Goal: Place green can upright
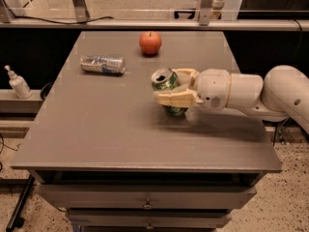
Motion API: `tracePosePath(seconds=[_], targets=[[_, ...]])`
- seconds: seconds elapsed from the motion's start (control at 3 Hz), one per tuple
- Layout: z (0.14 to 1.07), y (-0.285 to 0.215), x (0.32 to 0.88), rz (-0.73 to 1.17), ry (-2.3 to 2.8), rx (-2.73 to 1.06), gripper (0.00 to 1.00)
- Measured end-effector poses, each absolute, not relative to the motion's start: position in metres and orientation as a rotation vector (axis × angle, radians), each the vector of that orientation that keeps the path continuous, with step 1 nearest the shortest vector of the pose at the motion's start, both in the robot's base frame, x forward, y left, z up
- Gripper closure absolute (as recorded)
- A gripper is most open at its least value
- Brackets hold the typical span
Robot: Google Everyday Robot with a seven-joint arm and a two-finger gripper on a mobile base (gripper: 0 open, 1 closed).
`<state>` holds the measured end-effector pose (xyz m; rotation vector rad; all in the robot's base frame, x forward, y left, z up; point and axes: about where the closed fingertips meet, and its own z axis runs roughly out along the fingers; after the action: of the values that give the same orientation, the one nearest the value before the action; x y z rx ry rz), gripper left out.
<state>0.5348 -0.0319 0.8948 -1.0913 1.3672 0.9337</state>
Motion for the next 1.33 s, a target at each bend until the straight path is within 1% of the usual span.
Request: tracePosePath(seconds=[0.33,1.0,1.33], targets=[[0.889,-0.036,0.534,0.939,1.378,-1.090,0.57],[0.893,-0.037,0.534,0.939,1.378,-1.090,0.13],[0.875,-0.057,0.526,0.923,1.434,-1.084,0.00]])
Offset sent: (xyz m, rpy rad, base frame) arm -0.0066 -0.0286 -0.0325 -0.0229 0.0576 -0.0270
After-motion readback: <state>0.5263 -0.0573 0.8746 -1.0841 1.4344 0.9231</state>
